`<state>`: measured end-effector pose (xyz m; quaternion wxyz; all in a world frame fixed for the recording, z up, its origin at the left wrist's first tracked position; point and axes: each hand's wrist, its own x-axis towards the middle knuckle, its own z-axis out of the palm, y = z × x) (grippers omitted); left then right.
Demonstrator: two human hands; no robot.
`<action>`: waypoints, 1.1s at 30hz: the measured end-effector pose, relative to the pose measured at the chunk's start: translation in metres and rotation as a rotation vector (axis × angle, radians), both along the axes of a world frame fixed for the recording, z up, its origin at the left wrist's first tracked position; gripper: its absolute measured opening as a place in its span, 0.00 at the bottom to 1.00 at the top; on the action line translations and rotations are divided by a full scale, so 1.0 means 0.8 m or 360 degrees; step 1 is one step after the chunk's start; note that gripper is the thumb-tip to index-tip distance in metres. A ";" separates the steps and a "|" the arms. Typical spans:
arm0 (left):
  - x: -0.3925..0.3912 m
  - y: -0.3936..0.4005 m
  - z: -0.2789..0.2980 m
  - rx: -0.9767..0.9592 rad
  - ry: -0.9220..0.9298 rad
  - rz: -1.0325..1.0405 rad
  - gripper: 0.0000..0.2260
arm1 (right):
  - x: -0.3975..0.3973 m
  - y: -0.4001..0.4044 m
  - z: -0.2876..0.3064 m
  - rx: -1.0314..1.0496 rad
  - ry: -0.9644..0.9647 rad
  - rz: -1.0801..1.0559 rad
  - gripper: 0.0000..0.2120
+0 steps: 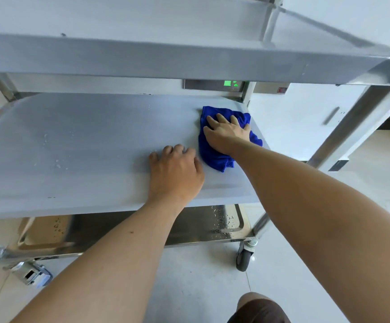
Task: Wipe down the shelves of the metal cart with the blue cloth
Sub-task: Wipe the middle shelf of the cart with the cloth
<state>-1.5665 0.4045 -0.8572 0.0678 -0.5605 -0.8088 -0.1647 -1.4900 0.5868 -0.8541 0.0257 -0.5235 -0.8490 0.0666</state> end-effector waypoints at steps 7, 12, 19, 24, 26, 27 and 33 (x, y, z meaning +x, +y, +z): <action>-0.004 0.004 -0.003 0.0097 -0.0143 0.0030 0.21 | 0.039 -0.085 -0.005 0.0019 0.0033 0.0041 0.28; -0.004 0.005 -0.002 0.0120 -0.0159 0.0051 0.25 | 0.057 -0.131 0.000 -0.0042 0.0061 0.0020 0.29; 0.003 0.001 0.005 0.0103 -0.0121 0.0045 0.25 | 0.067 -0.200 -0.008 -0.0017 0.0151 0.0018 0.29; 0.001 -0.009 0.009 0.0229 -0.0176 -0.0024 0.17 | 0.060 -0.229 -0.009 -0.0041 0.0228 0.0049 0.29; -0.003 -0.013 0.012 0.0304 -0.0256 -0.0068 0.13 | 0.054 -0.231 -0.007 -0.0058 0.0192 0.0060 0.28; -0.006 -0.015 0.014 0.0342 -0.0284 -0.0083 0.12 | 0.050 -0.232 -0.006 -0.0059 0.0169 0.0071 0.27; -0.068 -0.034 0.023 0.0144 -0.0086 0.0084 0.14 | 0.021 -0.221 -0.002 -0.0002 0.0036 0.0080 0.27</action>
